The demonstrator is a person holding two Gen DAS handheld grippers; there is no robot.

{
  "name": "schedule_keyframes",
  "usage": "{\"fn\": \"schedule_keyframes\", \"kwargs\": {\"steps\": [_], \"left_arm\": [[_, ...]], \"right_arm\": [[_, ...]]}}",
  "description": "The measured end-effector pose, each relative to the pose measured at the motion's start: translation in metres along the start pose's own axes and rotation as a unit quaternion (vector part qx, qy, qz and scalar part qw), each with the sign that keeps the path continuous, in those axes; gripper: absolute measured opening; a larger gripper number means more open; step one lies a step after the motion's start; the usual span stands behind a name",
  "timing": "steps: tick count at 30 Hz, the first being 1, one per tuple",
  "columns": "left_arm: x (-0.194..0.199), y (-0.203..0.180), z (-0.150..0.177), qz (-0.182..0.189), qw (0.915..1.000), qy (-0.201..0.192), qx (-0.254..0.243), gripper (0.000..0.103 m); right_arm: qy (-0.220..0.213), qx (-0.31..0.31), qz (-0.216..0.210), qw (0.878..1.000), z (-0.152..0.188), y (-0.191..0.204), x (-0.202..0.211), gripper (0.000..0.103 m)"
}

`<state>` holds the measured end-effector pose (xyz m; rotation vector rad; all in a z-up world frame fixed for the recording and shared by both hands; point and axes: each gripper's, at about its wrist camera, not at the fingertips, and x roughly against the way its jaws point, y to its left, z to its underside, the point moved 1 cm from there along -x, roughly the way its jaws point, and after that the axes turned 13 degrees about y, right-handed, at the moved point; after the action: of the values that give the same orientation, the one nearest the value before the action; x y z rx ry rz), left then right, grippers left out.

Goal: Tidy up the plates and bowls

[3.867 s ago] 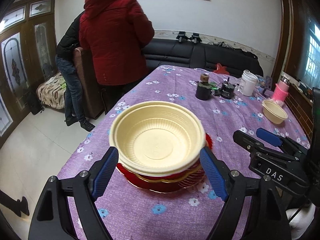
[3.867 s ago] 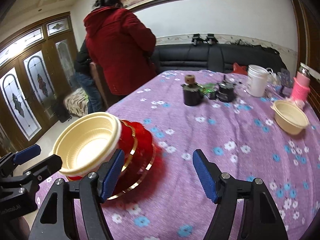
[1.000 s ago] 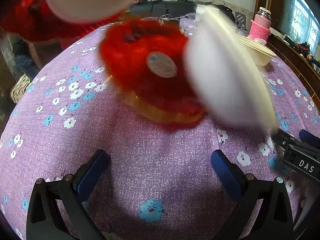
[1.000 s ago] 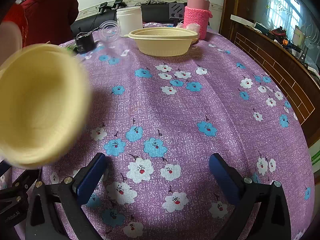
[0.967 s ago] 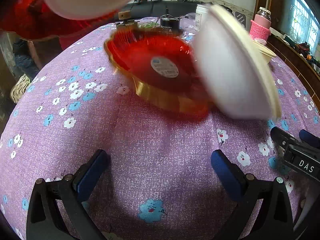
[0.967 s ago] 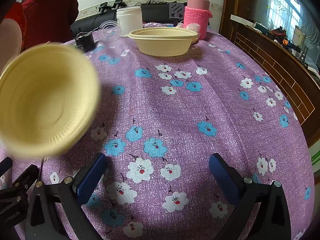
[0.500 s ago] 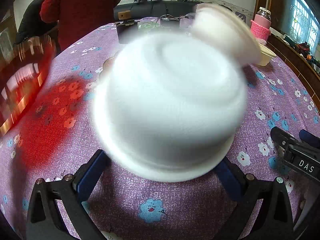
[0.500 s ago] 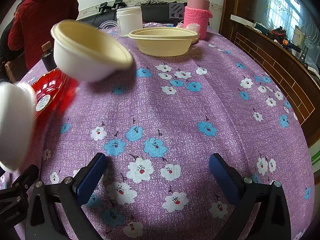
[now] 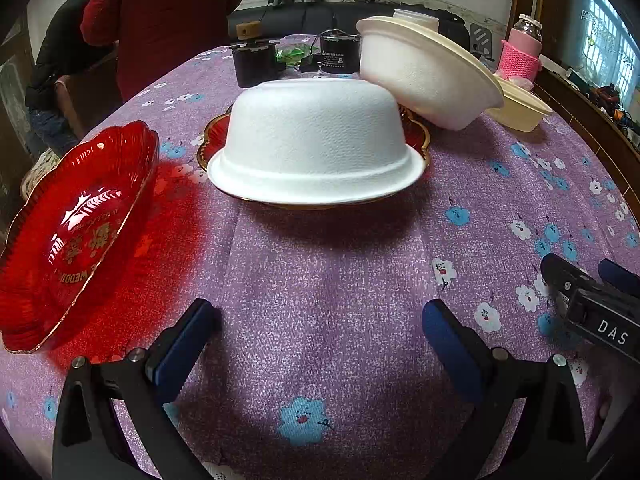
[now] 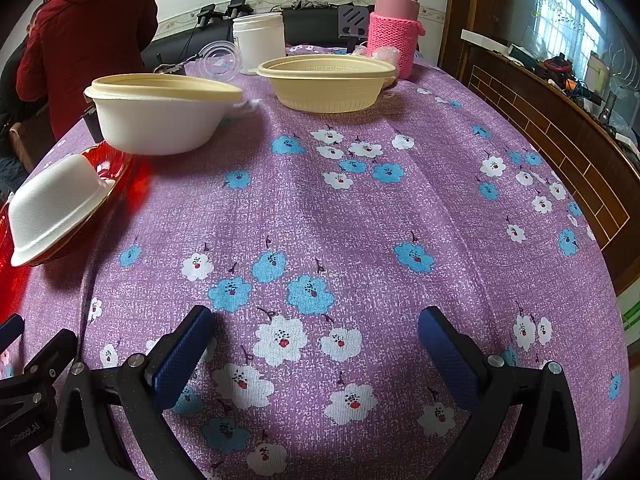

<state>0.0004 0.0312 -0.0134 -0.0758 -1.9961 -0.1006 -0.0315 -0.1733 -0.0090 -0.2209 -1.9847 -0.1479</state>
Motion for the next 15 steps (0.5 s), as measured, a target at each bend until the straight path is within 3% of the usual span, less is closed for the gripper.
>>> {"fn": "schedule_keyframes", "kwargs": {"steps": [15], "left_arm": [[0.0006,0.0034,-0.0006,-0.001,1.0,0.0,0.002,0.103]], "right_arm": [[0.0,0.0,0.0,1.0,-0.0001,-0.0001,0.0,0.102]]}}
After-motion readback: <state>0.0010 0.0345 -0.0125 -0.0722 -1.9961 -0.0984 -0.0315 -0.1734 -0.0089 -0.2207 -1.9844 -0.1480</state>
